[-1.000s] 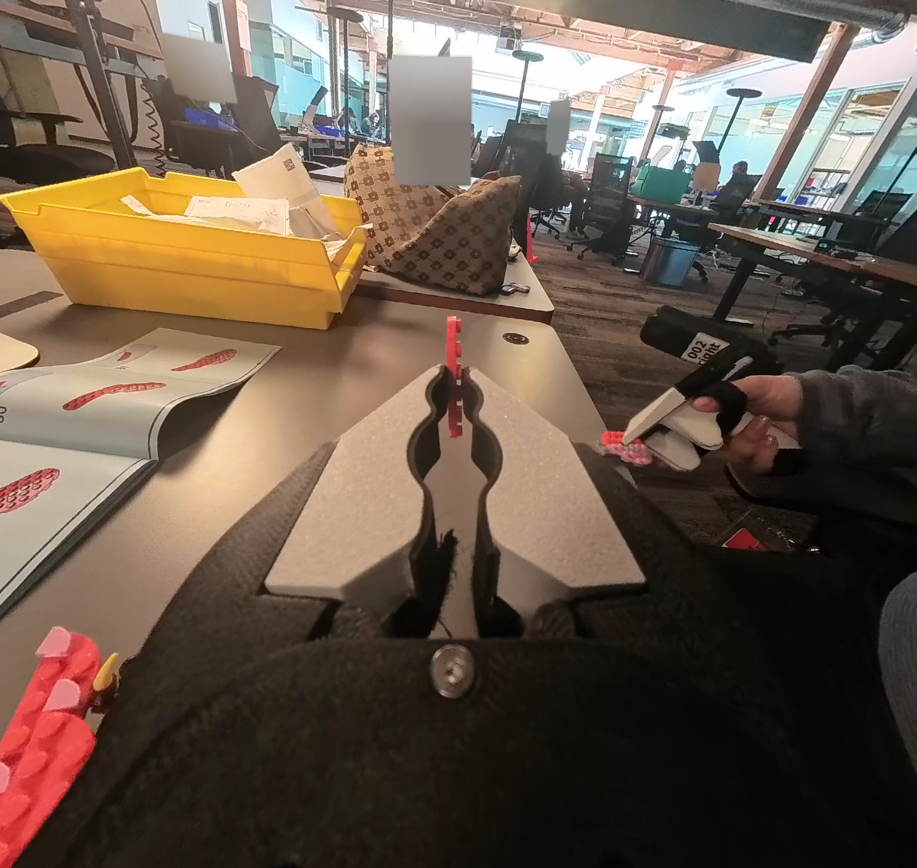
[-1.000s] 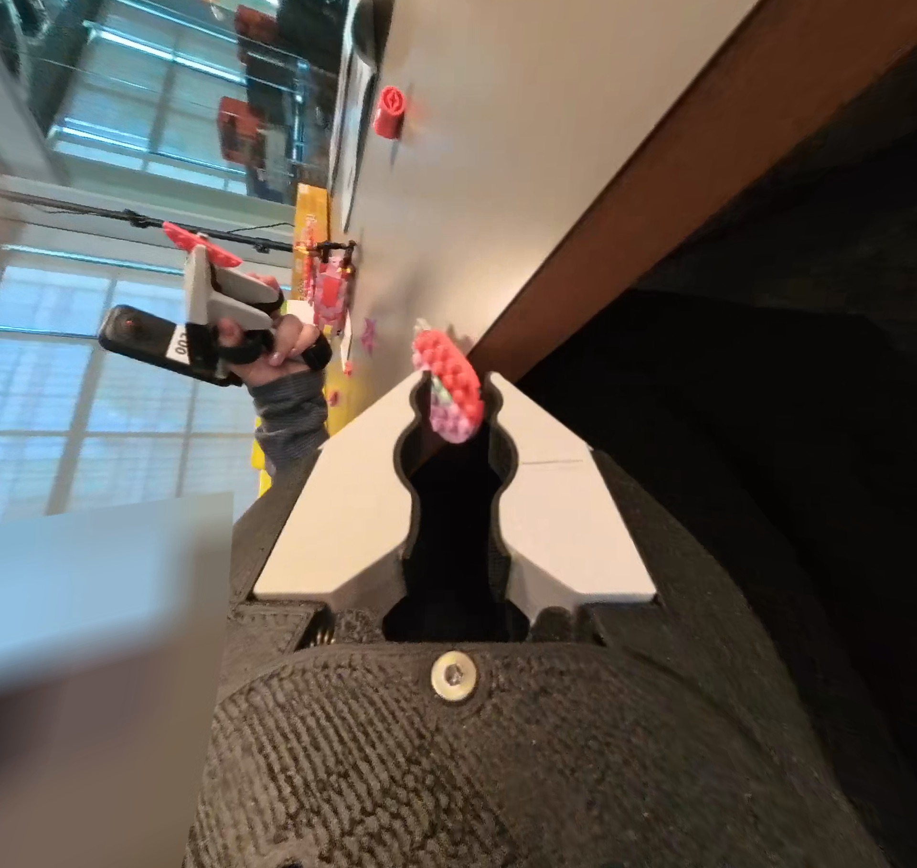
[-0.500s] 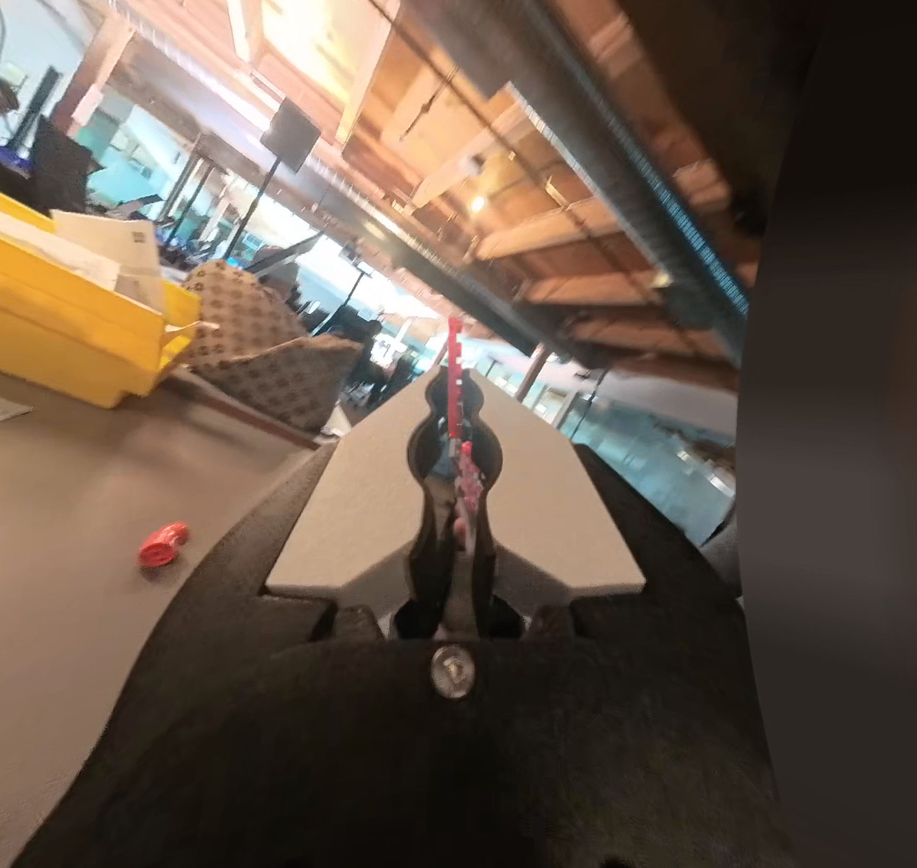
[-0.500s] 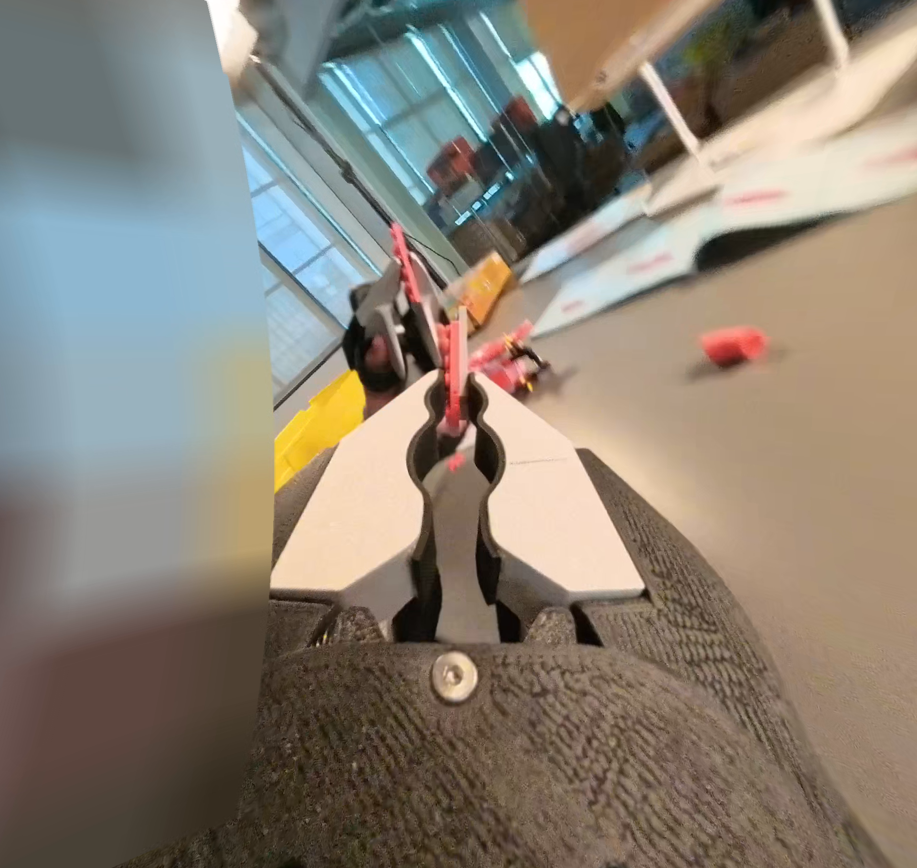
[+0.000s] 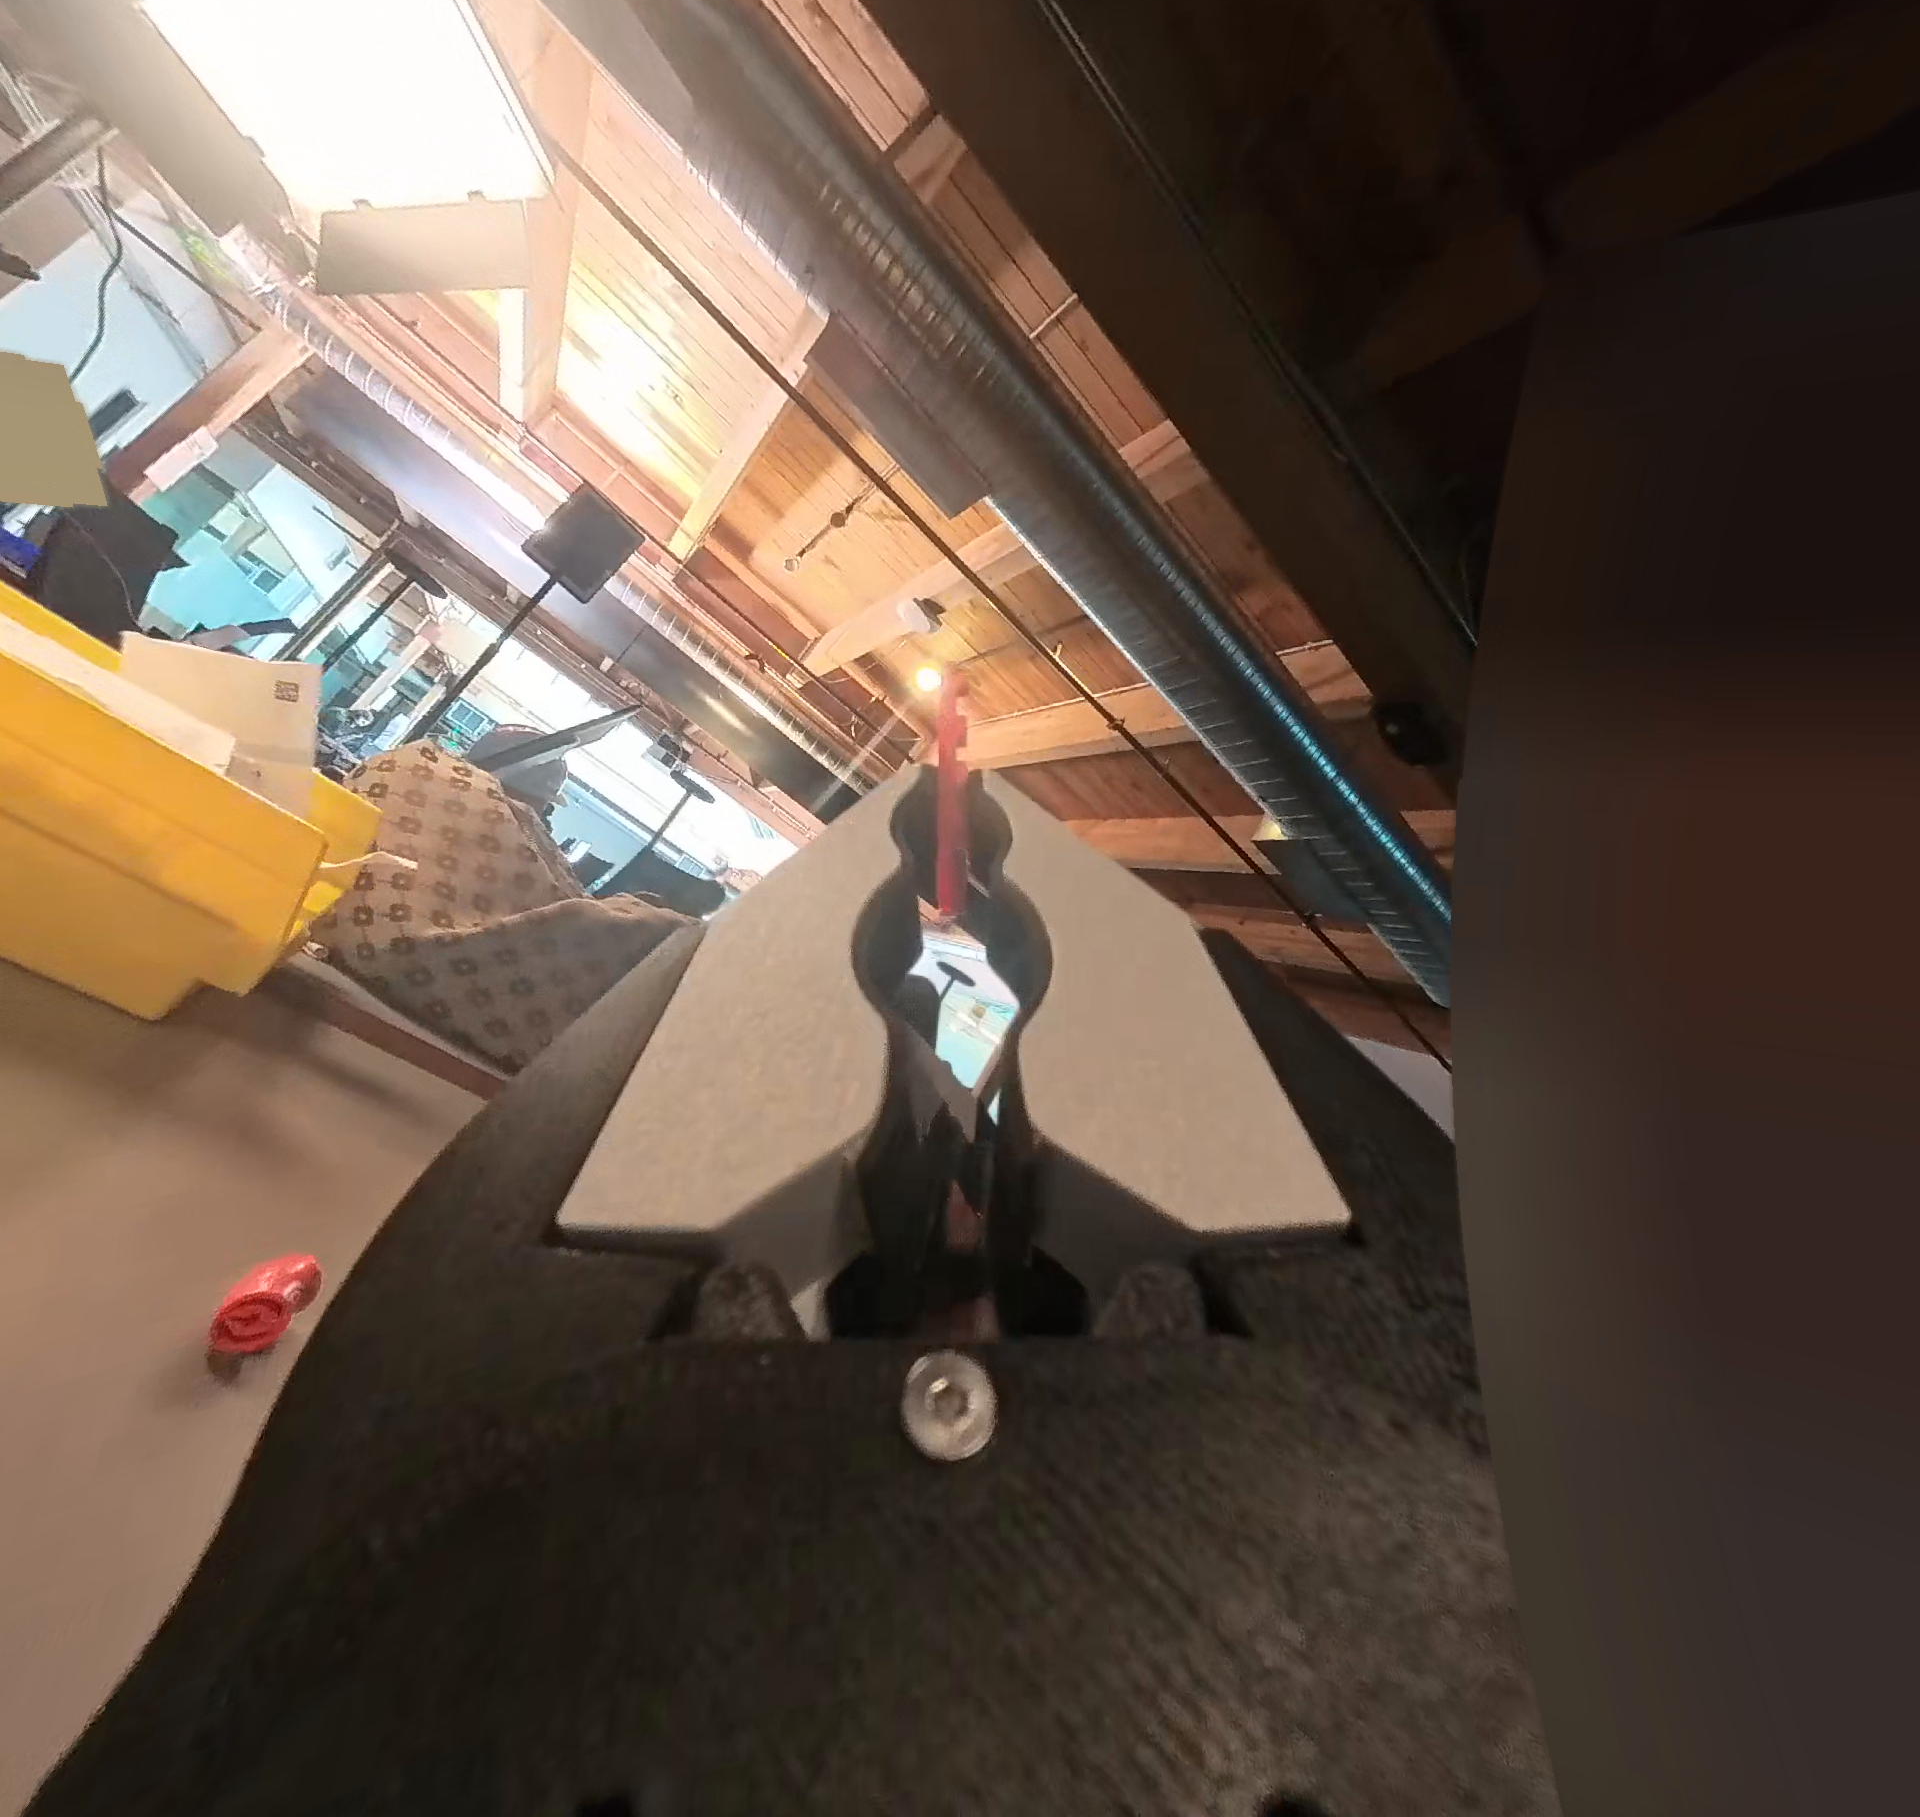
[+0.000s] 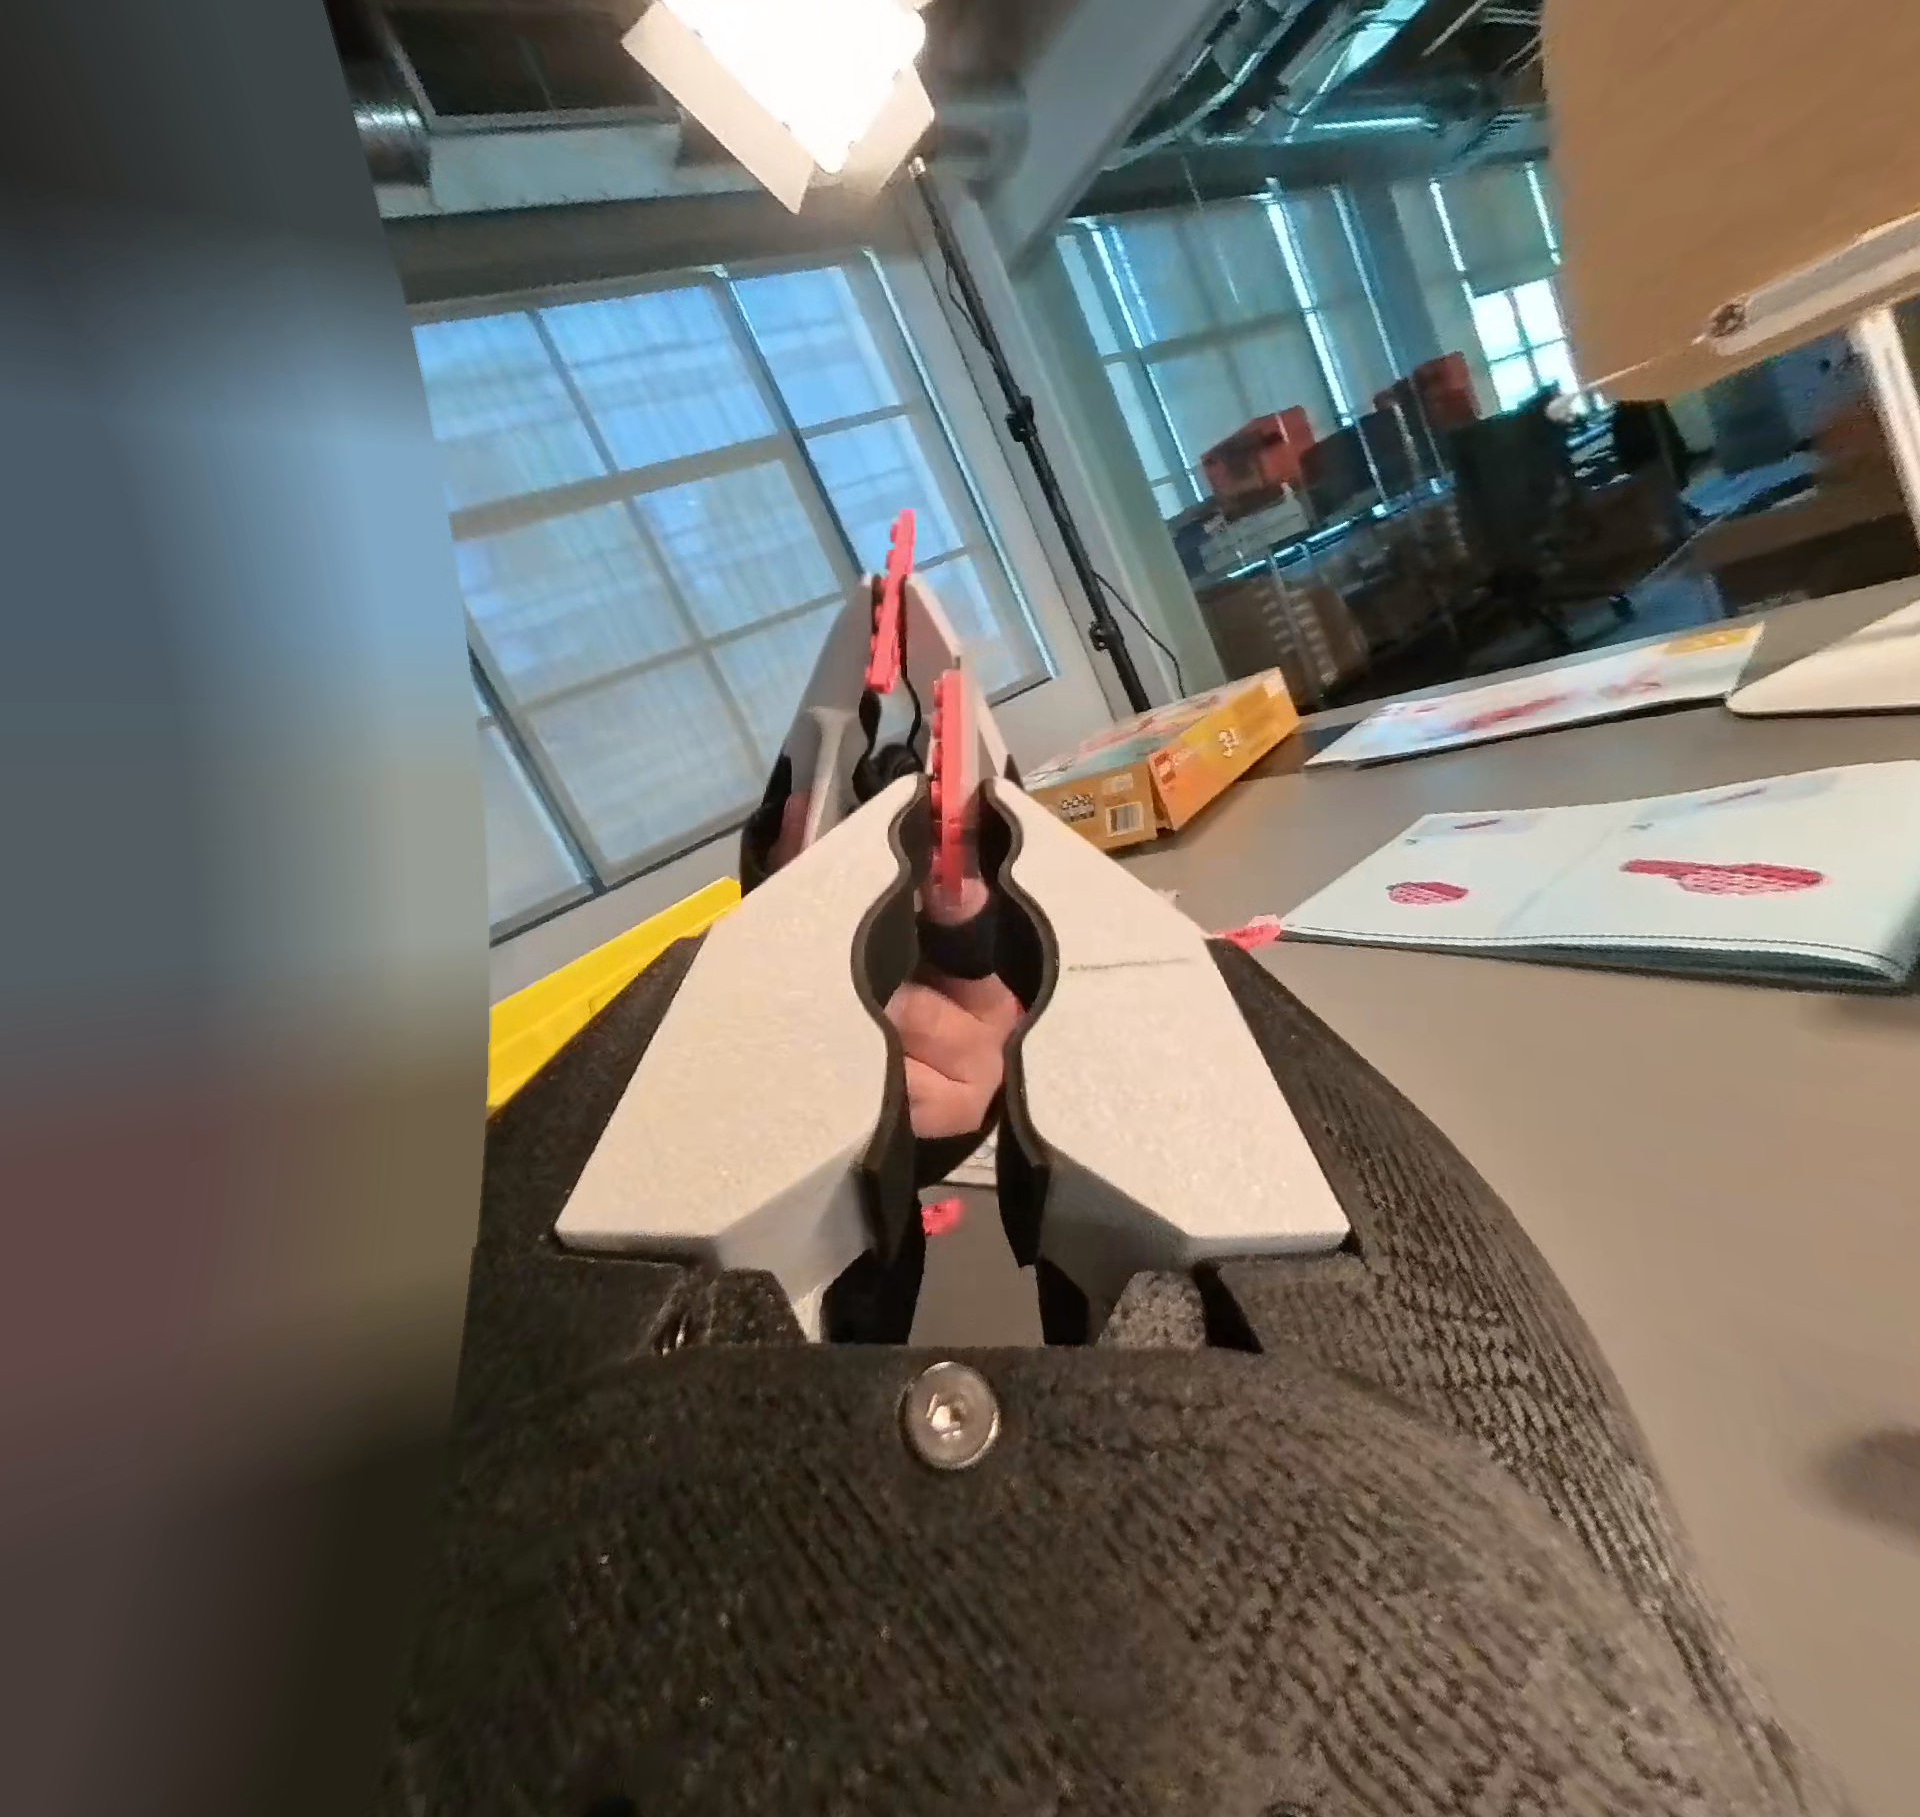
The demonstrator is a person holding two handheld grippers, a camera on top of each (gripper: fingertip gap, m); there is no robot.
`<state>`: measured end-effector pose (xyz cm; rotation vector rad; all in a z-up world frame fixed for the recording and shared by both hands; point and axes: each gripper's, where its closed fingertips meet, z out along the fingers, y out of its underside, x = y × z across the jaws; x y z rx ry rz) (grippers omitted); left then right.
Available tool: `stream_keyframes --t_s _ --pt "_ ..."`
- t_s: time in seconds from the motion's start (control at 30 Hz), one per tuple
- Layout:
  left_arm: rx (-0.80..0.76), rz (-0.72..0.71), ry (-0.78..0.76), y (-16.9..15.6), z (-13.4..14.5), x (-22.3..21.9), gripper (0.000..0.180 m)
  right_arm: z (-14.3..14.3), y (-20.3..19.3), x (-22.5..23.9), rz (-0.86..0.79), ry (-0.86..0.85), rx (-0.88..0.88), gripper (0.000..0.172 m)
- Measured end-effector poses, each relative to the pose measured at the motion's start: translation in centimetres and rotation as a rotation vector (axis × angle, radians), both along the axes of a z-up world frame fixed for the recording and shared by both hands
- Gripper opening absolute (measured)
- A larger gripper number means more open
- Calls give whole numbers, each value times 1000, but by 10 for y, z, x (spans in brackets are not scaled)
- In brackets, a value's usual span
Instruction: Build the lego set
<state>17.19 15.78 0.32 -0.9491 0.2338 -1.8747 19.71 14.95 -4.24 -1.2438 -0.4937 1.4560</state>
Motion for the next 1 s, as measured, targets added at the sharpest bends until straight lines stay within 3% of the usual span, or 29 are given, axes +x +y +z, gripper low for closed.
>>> stream_keyframes --t_s 0.4,0.73,1.0 --pt "19 33 33 3 -8 7 3 0 -5 -2 72 114 -10 5" --pt "139 191 29 -4 -2 9 4 5 -8 0 85 162 3 5" --pt "148 256 -16 -3 0 5 3 9 -8 -2 109 218 -25 5"
